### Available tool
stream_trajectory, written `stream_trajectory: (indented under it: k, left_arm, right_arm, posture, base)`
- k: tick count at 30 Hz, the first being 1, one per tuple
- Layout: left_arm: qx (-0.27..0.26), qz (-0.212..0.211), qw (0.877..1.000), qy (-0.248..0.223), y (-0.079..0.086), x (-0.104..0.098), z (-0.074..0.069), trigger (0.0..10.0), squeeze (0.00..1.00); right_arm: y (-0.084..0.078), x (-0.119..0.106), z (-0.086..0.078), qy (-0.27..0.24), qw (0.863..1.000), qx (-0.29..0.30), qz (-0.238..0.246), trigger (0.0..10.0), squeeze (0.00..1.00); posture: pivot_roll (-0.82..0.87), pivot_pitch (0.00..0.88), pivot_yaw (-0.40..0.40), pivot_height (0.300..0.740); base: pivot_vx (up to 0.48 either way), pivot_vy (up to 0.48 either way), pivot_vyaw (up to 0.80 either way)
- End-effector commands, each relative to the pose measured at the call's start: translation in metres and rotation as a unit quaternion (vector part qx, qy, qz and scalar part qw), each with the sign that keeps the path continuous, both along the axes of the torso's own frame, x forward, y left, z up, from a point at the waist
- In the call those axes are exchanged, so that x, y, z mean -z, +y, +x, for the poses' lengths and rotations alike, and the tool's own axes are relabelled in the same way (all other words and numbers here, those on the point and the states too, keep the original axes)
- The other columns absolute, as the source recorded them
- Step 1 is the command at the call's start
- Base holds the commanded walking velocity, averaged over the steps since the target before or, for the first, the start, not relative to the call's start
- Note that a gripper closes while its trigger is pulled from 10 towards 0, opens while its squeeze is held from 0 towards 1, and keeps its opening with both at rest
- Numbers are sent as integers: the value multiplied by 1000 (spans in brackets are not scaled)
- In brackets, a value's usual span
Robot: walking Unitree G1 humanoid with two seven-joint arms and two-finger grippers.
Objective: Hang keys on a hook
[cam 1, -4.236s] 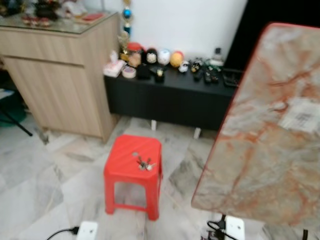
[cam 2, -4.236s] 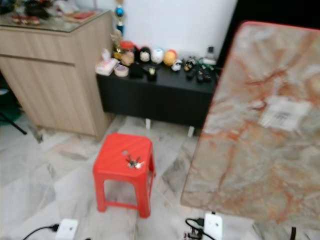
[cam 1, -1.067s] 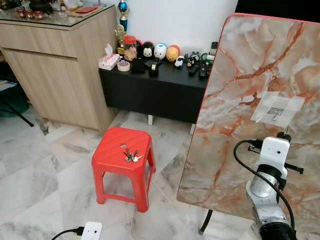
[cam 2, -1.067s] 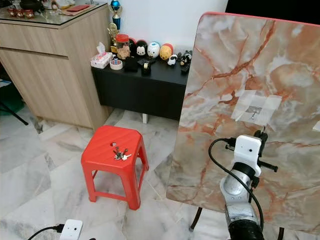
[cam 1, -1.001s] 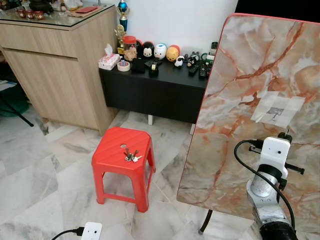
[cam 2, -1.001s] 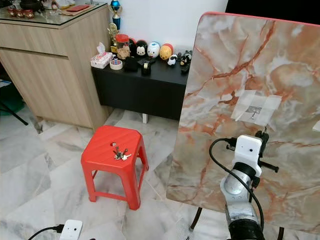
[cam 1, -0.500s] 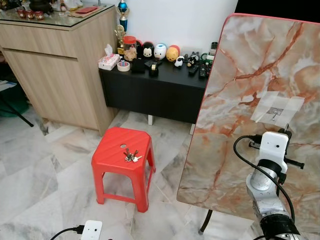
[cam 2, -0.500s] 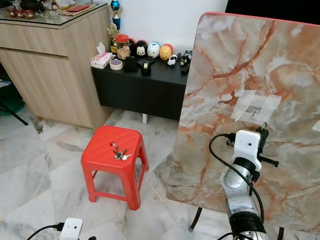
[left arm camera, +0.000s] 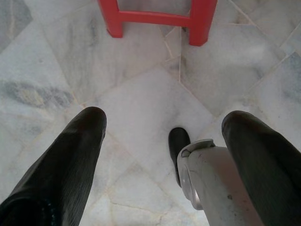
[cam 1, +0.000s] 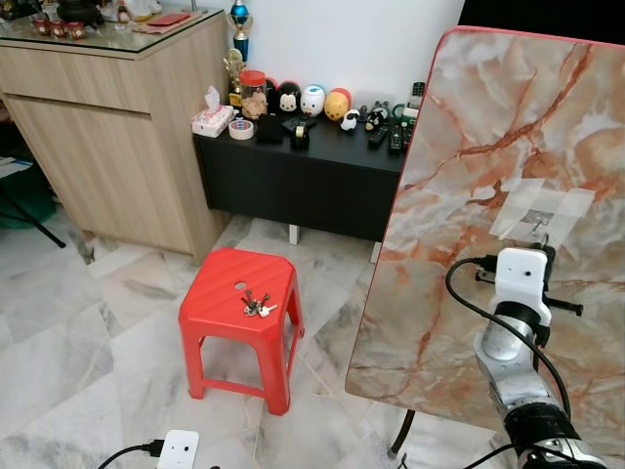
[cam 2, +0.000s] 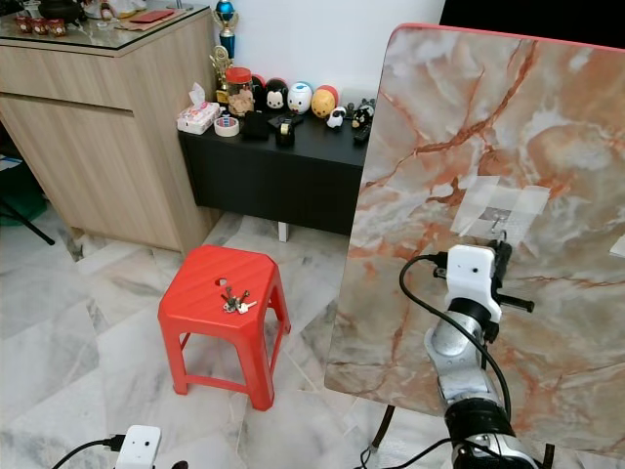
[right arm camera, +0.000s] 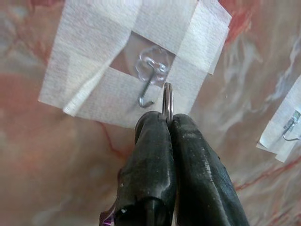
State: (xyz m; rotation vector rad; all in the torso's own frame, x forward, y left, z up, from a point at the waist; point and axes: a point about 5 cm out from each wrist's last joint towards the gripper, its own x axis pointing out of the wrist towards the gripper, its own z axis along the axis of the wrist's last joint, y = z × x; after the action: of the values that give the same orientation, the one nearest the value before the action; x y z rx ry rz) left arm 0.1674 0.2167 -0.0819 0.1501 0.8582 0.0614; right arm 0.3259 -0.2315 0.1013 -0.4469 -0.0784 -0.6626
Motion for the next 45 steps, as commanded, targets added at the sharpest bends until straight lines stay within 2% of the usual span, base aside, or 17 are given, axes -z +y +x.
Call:
stream_trajectory:
  k: [1, 28, 29, 31, 32, 33, 37, 45]
  left_arm:
    - [-4, -2, 1000, 0, -3, 1, 0, 10000, 0]
    - [-3, -6, 1000, -2, -7, 1, 0, 10000, 0]
    - [-3, -7, 1000, -2, -7, 1, 0, 10000, 0]
    - [-3, -7, 1000, -2, -7, 1, 0, 10000, 0]
    - [-2, -7, 1000, -2, -7, 1, 0, 10000, 0]
    - [-3, -6, 1000, -2, -7, 1, 0, 10000, 0]
    - [-3, -6, 1000, -2, -7, 1, 0, 10000, 0]
    - [-1, -7, 1000, -2, -8, 1, 0, 10000, 0]
  right_arm:
    - [-4, -6, 4, -2, 1000, -1, -8, 10000, 0]
    - [1, 0, 10, 35, 999, -15, -7, 10000, 0]
    - [2, 1, 10, 35, 999, -20, -3, 10000, 47]
    - [2, 1, 10, 34, 999, -22, -2, 10000, 47]
    - [2, 1, 10, 34, 999, -22, -2, 10000, 757]
    - [2, 1, 10, 34, 999, -21, -2, 10000, 976]
    - [4, 5, 9, 42, 999, -25, 3, 10000, 1000]
    - [8, 9, 8, 44, 998, -41, 19, 10000, 965]
  posture:
    - [64, 0, -99, 740]
    - [64, 0, -102, 740]
    - [64, 0, -102, 740]
    - [64, 0, -102, 740]
    - [64, 0, -102, 740]
    - [64, 0, -102, 740]
    - [64, 0, -102, 740]
    - [64, 0, -102, 740]
  base:
    - [0, 0, 0]
    - [0, 0, 0]
    - [0, 0, 0]
    - [0, 0, 0]
    - [0, 0, 0]
    - [0, 0, 0]
    - [0, 0, 0]
    - [0, 0, 0]
